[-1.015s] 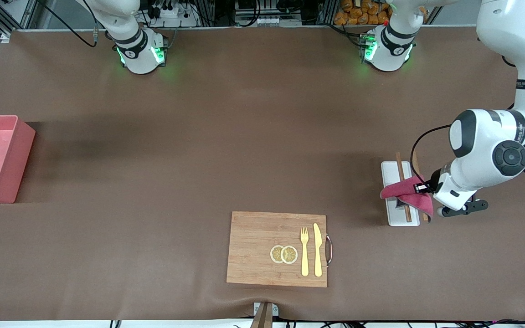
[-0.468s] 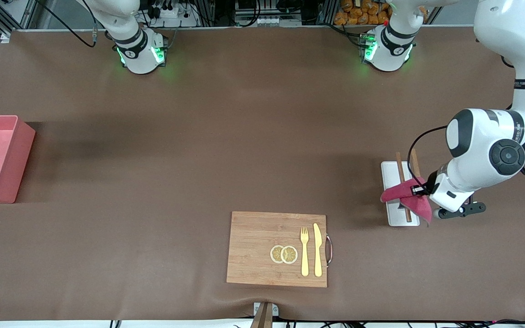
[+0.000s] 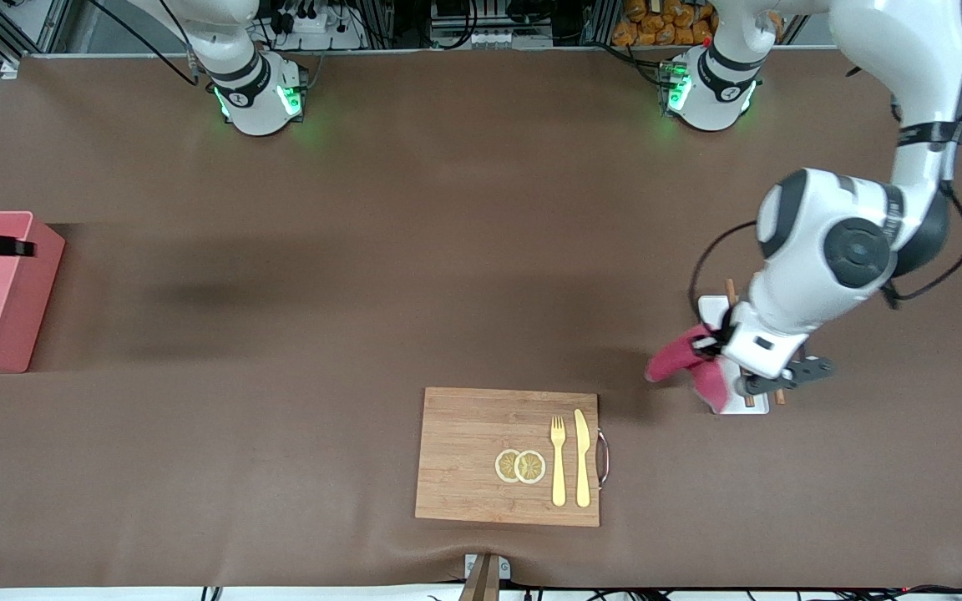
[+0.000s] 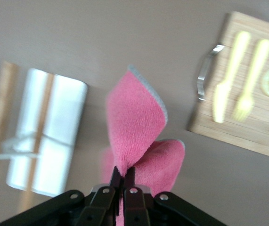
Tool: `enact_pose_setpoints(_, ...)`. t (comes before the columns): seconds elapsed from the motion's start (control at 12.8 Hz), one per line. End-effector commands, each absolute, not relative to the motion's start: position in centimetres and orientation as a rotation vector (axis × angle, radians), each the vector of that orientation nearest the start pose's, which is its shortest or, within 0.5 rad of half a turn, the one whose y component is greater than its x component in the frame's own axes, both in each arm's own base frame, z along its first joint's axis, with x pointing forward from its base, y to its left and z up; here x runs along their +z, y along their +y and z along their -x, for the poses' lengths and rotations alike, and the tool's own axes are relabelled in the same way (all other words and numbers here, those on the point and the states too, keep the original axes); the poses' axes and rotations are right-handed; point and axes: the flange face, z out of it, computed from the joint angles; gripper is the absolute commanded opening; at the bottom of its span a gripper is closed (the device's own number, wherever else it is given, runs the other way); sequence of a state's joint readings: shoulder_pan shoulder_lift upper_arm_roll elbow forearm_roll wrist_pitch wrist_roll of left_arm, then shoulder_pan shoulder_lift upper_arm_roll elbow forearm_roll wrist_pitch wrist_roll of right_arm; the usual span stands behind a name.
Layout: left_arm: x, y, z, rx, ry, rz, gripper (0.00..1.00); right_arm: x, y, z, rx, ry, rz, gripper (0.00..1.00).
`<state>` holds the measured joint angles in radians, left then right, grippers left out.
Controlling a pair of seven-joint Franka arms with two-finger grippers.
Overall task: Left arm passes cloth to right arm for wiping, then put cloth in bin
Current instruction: 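Carry the cloth with the left gripper while the right gripper approaches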
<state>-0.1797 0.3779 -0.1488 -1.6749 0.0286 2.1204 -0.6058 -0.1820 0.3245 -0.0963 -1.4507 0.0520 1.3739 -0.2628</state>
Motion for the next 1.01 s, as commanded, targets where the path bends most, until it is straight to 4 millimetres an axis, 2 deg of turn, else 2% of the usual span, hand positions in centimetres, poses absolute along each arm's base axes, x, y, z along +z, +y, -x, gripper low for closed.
enact_pose_setpoints(0.0,41.3,-25.5,-63.8,-0.13,-0.561,3.176,0.0,45.6,-7.0,-61.5,0.608,-0.114,2.926,1.0)
enact_pose_setpoints(0.08,42.5,-27.5,-64.3,-0.161,-0.634,3.196,0.0,44.5,-4.6,-62.0,0.609,-0.069,2.856,1.0)
enact_pose_setpoints(0.23,43.4,-32.2,-63.7,-0.113,-0.751,3.269,0.0,42.3,-1.2,-63.1,0.625,0.122,2.719,1.0)
enact_pose_setpoints(0.31,44.0,-33.8,-63.7,-0.12,-0.786,3.288,0.0,41.9,-0.2,-63.8,0.587,0.171,2.724,1.0)
enact_pose_setpoints(0.47,45.1,-37.5,-63.0,-0.081,-0.915,3.354,0.0,40.1,3.3,-64.5,0.605,0.22,2.739,1.0)
enact_pose_setpoints(0.62,45.8,-40.9,-61.5,0.025,-1.208,3.369,0.0,39.5,6.7,-65.2,0.582,0.362,2.762,1.0)
enact_pose_setpoints(0.86,47.0,-45.2,-59.0,0.033,-1.39,3.368,0.0,40.1,12.1,-65.5,0.555,0.546,2.711,1.0)
enact_pose_setpoints(0.94,47.6,-47.3,-57.9,0.024,-1.465,3.383,0.0,40.6,14.1,-65.4,0.546,0.623,2.712,1.0)
